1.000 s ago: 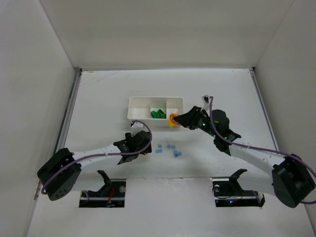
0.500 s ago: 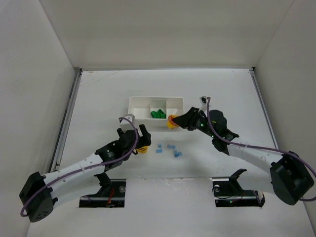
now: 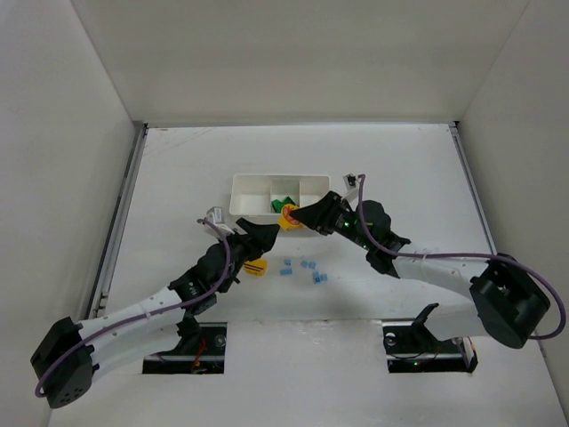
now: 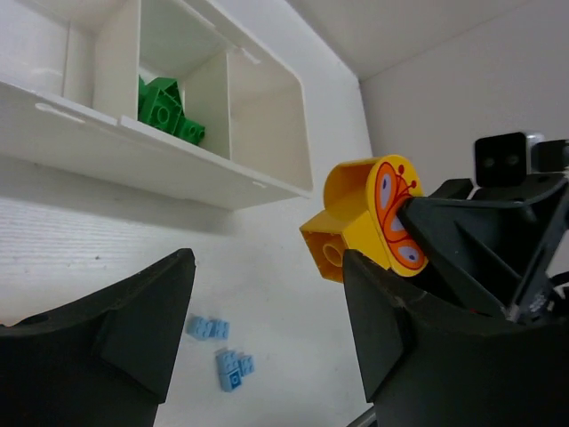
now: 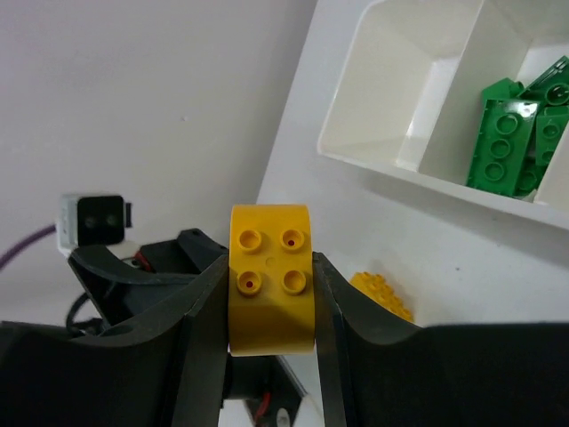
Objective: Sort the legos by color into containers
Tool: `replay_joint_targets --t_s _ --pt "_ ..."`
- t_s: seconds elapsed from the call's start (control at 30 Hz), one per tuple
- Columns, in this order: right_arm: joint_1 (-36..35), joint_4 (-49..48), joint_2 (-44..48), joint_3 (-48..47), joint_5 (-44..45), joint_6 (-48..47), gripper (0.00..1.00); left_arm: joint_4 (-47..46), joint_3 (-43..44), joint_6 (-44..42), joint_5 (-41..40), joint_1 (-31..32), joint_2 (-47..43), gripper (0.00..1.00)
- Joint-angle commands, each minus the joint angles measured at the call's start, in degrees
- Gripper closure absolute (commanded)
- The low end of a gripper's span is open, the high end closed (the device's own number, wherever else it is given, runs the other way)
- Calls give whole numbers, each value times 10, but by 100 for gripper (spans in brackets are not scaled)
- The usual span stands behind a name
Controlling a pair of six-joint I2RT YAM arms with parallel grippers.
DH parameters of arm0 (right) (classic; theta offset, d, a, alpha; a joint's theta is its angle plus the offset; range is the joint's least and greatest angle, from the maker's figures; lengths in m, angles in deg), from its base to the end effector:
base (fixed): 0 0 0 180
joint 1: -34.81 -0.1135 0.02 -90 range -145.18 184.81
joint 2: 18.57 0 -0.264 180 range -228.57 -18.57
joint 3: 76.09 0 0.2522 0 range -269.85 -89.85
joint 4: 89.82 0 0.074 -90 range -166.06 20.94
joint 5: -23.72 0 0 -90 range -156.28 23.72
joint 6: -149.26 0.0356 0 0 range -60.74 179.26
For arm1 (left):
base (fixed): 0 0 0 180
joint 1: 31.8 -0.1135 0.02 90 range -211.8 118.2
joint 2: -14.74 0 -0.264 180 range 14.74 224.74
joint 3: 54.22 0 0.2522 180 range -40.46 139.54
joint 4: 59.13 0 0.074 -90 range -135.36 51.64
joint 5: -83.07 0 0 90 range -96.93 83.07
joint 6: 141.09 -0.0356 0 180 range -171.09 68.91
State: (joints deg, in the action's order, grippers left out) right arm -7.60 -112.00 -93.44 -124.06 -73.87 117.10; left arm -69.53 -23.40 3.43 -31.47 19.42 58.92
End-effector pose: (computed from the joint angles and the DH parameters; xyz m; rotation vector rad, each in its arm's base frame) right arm 0.2072 0.1956 0.2453 0.1371 1.8588 1.3938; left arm 0.1257 -0.1328 0.2337 -0.3981 1.6815 -1.0591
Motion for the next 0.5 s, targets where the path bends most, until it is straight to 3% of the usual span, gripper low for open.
replay_joint_targets --t_s 0.0,0.3,0.47 --pt "-2 -88 -20 -20 18 67 73 -170 -28 52 -2 -7 6 35" --pt "-4 -142 -64 -23 18 118 73 -286 -60 77 3 -7 45 39" --pt "-4 -174 -82 -23 7 145 73 -312 -53 77 13 -10 74 46"
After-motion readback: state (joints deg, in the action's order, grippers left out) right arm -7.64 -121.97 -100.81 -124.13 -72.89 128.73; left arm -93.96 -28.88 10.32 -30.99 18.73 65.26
